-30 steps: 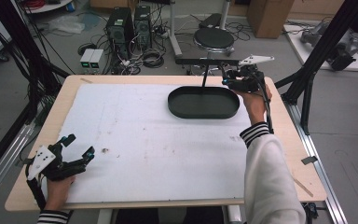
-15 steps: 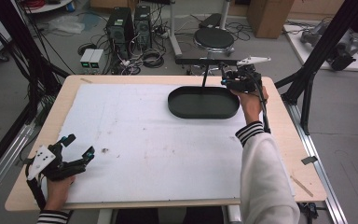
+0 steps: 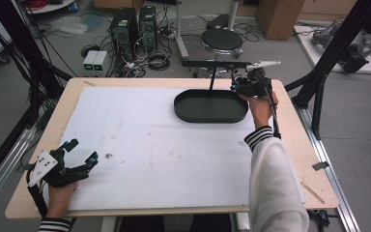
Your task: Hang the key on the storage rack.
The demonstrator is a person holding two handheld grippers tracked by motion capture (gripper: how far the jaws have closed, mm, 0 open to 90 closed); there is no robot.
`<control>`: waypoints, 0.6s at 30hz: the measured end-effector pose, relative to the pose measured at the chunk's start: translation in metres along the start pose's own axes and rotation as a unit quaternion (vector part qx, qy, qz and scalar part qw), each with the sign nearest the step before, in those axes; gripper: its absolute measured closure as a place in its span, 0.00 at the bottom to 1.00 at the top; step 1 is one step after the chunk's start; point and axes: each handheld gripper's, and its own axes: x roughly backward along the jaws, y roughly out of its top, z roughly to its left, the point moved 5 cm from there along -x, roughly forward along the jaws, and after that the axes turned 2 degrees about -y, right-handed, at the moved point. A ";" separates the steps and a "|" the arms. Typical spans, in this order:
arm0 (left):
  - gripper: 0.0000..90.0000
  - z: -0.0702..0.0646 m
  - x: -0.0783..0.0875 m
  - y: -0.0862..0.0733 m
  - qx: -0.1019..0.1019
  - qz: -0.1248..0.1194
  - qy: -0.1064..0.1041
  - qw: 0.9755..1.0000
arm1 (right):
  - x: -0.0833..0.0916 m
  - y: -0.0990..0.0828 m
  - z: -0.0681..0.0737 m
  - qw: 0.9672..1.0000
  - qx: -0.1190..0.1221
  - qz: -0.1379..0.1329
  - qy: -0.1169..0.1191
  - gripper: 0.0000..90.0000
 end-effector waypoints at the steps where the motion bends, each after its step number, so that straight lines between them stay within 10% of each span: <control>1: 0.13 0.000 0.000 0.000 0.000 0.000 0.000 1.000 | -0.001 -0.001 -0.001 1.000 -0.003 0.002 0.000 0.53; 18: 0.13 0.000 0.000 0.000 -0.002 0.000 0.000 1.000 | -0.019 -0.036 -0.014 0.999 -0.034 0.022 0.004 0.53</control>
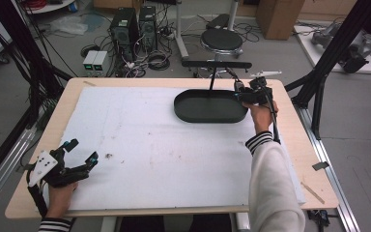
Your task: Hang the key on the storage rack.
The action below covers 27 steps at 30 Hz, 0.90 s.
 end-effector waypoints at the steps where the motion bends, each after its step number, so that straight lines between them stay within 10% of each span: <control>1: 0.13 0.000 0.000 0.000 0.000 0.000 0.000 1.000 | -0.001 -0.001 0.000 1.000 -0.002 0.001 0.001 0.53; 11: 0.13 0.000 0.000 0.000 0.001 0.000 0.000 1.000 | -0.008 -0.002 0.003 1.000 0.002 0.002 0.012 0.52; 17: 0.13 0.000 0.000 0.000 0.003 0.001 0.000 1.000 | -0.007 0.001 0.004 0.998 -0.018 -0.025 0.058 0.29; 22: 0.13 0.000 0.000 0.000 0.000 0.001 0.000 1.000 | 0.013 0.000 0.006 0.990 -0.053 -0.091 0.095 0.00; 27: 0.13 0.000 0.000 0.000 -0.002 0.001 -0.001 1.000 | 0.041 -0.011 0.003 0.980 -0.066 -0.149 0.110 0.00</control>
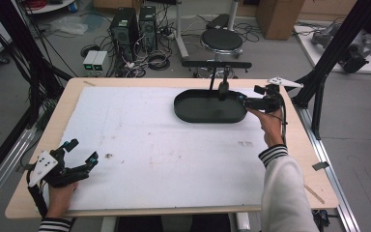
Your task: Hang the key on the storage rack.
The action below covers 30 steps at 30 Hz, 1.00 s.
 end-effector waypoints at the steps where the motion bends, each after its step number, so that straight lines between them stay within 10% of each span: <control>1: 0.13 0.000 0.000 0.000 0.000 0.000 0.000 1.000 | 0.007 -0.002 0.001 1.000 0.006 -0.006 0.006 0.00; 12: 0.13 0.000 0.000 0.000 -0.002 -0.001 0.000 1.000 | 0.078 -0.038 0.035 0.986 0.114 -0.094 0.072 0.00; 17: 0.13 -0.001 0.000 0.000 -0.003 -0.001 0.000 1.000 | 0.096 -0.063 0.047 0.981 0.126 -0.115 0.088 0.00; 30: 0.13 -0.001 0.000 0.000 -0.005 -0.002 0.001 1.000 | 0.100 -0.121 0.044 0.983 0.122 -0.131 0.036 0.00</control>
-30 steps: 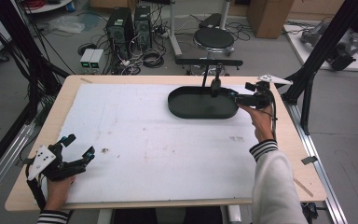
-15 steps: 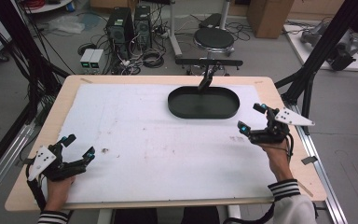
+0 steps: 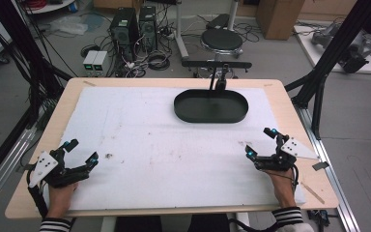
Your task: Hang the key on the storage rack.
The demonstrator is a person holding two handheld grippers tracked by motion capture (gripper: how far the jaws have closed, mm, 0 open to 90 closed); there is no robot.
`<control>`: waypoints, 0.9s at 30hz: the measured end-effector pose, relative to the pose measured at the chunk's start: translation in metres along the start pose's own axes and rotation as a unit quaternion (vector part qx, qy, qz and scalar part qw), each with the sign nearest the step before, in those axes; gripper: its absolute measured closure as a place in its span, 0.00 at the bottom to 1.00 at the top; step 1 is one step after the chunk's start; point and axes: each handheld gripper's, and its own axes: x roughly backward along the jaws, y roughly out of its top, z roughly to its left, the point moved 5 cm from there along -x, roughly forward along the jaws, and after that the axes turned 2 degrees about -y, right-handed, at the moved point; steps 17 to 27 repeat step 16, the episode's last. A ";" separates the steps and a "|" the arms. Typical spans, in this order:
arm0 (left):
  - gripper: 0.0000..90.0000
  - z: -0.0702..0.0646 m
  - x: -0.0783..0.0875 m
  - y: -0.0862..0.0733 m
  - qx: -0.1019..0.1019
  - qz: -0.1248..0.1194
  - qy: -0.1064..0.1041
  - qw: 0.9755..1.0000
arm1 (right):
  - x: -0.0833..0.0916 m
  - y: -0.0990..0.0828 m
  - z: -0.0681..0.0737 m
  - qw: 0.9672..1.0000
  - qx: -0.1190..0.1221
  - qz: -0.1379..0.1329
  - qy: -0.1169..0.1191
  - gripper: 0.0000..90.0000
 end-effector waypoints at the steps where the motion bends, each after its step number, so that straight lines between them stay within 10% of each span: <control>1: 0.13 0.000 0.000 0.000 0.000 0.000 0.000 1.000 | 0.000 -0.002 0.001 1.000 0.001 -0.005 0.002 0.00; 27: 0.13 -0.001 0.000 0.000 -0.002 -0.001 0.000 1.000 | 0.005 -0.018 0.002 1.000 -0.010 -0.020 -0.011 0.00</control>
